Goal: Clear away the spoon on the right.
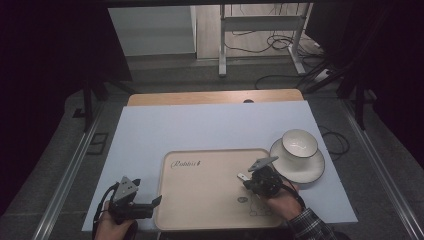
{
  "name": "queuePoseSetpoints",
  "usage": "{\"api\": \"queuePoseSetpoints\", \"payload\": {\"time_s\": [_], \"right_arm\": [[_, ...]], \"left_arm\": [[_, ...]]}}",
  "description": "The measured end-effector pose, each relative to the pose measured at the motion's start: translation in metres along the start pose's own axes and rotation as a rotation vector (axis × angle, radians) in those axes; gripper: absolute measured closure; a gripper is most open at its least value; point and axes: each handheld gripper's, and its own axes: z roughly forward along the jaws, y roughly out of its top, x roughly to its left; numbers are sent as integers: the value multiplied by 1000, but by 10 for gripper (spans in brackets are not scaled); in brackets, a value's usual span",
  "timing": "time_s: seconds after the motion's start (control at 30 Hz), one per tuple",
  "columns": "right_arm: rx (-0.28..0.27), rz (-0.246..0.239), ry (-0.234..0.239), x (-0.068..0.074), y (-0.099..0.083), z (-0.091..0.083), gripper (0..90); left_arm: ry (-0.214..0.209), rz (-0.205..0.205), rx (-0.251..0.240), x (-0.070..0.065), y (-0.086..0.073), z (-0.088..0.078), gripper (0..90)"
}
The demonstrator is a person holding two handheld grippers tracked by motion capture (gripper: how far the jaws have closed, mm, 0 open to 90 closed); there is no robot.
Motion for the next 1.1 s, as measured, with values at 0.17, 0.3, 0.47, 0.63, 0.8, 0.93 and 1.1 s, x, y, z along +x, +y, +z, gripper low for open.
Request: {"api": "queuePoseSetpoints", "payload": {"time_s": [0.17,0.3,0.47,0.63,0.8,0.93,1.1], "right_arm": [[1,10,-5,-3,-2,2,896],[0,20,-6,-4,-3,2,896],[3,32,-11,-8,-6,2,895],[-3,46,-21,-12,-8,0,895],[-11,60,-27,-15,-10,-3,894],[-17,79,-37,-21,-12,-6,894],[-23,90,-47,-25,-13,-8,894]], "left_arm": [[1,1,0,0,0,0,56],[1,1,-1,0,0,0,56],[1,4,0,0,0,0,56],[0,4,-1,0,0,0,56],[0,3,-1,0,0,0,56],[0,3,-1,0,0,0,56],[0,3,-1,0,0,0,55]]}}
